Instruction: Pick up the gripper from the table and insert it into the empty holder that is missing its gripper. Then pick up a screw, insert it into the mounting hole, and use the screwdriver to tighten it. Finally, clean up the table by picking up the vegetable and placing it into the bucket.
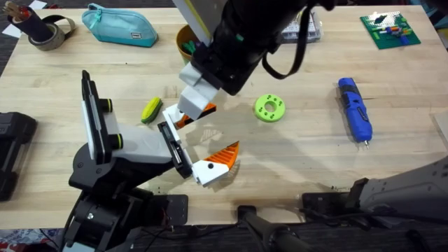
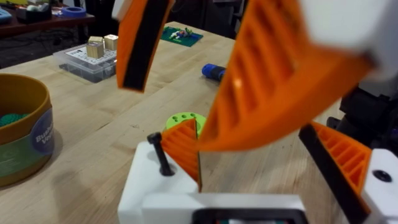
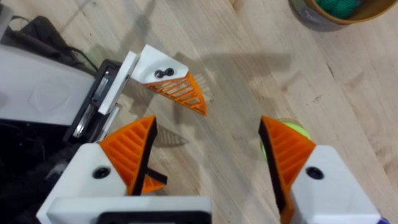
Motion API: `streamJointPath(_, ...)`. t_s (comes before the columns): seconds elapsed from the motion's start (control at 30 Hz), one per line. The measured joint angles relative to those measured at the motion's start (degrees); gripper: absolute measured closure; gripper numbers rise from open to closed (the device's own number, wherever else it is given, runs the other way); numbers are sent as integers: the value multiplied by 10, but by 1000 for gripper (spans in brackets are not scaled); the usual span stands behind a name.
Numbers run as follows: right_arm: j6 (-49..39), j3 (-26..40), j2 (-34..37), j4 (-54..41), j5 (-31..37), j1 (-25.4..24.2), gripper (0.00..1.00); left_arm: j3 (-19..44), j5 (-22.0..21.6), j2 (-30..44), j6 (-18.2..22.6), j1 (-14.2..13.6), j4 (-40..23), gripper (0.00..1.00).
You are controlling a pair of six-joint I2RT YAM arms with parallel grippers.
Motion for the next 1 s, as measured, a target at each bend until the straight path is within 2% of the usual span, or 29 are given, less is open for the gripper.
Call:
streamJointPath(0.4, -2, 0, -4, 12, -33, 2, 13, 0, 0, 0, 0, 0, 0, 14)
streamJointPath(0.67, -5, 0, 0, 60, -94, 3, 13, 0, 0, 0, 0, 0, 0, 15)
streamJointPath(1.0, -5, 0, 64, 70, -113, 3, 21, 0, 0, 0, 0, 0, 0, 14)
